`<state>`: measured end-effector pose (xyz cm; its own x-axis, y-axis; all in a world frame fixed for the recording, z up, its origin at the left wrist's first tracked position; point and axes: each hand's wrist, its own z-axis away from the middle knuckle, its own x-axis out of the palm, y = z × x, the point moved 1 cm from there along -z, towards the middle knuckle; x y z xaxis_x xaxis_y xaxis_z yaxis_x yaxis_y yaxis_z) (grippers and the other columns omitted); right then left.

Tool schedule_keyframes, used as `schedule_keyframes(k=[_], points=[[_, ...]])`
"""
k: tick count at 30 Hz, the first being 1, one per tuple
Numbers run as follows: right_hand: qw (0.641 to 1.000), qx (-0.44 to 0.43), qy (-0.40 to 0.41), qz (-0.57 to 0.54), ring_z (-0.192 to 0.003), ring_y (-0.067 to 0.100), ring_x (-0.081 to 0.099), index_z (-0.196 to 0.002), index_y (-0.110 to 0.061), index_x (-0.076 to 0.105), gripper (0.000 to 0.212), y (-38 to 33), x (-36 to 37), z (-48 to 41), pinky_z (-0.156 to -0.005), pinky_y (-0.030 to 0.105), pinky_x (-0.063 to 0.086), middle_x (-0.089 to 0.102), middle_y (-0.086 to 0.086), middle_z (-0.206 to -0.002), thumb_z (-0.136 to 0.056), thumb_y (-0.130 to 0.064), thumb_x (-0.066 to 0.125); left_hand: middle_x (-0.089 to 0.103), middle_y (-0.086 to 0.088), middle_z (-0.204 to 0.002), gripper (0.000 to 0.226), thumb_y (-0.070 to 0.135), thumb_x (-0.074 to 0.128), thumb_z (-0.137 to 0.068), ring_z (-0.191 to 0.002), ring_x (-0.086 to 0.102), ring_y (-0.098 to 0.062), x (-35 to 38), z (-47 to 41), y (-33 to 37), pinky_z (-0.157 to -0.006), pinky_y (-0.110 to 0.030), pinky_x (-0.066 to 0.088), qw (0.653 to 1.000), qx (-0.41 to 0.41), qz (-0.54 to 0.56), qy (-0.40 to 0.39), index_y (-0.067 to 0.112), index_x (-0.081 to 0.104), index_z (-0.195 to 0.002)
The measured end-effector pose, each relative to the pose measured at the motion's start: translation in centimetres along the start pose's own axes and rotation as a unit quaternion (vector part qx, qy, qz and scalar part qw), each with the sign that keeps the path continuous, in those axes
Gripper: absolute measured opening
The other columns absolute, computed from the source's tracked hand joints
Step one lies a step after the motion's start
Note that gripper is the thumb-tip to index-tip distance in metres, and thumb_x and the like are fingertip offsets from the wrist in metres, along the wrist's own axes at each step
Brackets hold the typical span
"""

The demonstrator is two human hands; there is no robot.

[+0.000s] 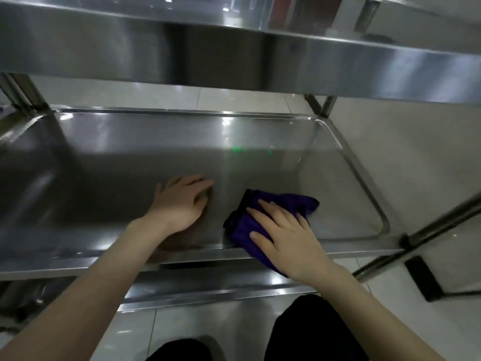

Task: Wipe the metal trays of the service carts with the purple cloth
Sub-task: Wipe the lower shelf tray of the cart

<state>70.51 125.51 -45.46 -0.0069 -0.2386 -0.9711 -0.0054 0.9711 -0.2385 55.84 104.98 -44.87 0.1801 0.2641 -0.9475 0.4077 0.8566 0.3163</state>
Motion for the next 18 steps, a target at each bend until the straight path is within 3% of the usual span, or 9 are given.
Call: schedule_keyframes(k=[3,7,10,15,18], points=[[1.000,0.024,0.003,0.014,-0.147,0.012,0.011,-0.149,-0.043,0.022,0.054,2.1,-0.5,-4.8,-0.116,0.051,0.013,0.013,-0.014,-0.160,-0.098,-0.055,0.032,0.015,0.015,-0.158,0.047,0.050,0.035,-0.097,-0.146,0.009,-0.021,1.2,-0.2,1.6,-0.114,-0.062,0.003,1.000,-0.005,-0.015,-0.010,0.048,0.029,-0.144],[0.993,0.114,-0.002,-0.040,-0.148,0.020,0.010,-0.151,-0.034,0.022,0.053,5.4,-2.1,-13.9,-0.115,0.059,0.008,0.010,-0.008,-0.162,-0.101,-0.050,0.030,0.015,0.014,-0.159,0.049,0.053,0.034,-0.096,-0.146,0.009,-0.022,0.8,-0.3,1.9,-0.115,-0.062,0.006,0.999,-0.016,-0.031,-0.018,0.047,0.027,-0.144],[0.991,0.128,-0.004,-0.049,-0.148,0.024,0.007,-0.152,-0.031,0.021,0.055,6.1,-2.7,-16.2,-0.115,0.061,0.005,0.009,-0.004,-0.162,-0.101,-0.049,0.029,0.021,0.009,-0.157,0.052,0.057,0.039,-0.093,-0.144,0.017,-0.027,0.5,-0.8,2.9,-0.113,-0.062,0.014,0.999,-0.022,-0.042,-0.022,0.044,0.031,-0.143],[0.998,0.055,-0.018,-0.018,-0.146,0.016,0.012,-0.150,-0.042,0.019,0.054,6.5,-1.8,-6.8,-0.117,0.051,0.009,0.012,-0.012,-0.160,-0.099,-0.052,0.031,0.034,-0.002,-0.145,0.059,0.069,0.044,-0.084,-0.133,0.031,-0.036,0.4,-2.0,4.3,-0.108,-0.060,0.026,0.997,-0.018,-0.062,-0.034,0.043,0.034,-0.135],[0.998,0.056,0.009,0.013,-0.145,0.009,0.012,-0.148,-0.047,0.019,0.053,7.0,-1.8,1.3,-0.116,0.046,0.014,0.014,-0.016,-0.158,-0.097,-0.057,0.028,0.024,0.002,-0.149,0.056,0.068,0.041,-0.086,-0.137,0.023,-0.033,1.2,-3.4,6.0,-0.110,-0.064,0.017,0.997,0.027,-0.055,-0.041,0.050,0.029,-0.138]])
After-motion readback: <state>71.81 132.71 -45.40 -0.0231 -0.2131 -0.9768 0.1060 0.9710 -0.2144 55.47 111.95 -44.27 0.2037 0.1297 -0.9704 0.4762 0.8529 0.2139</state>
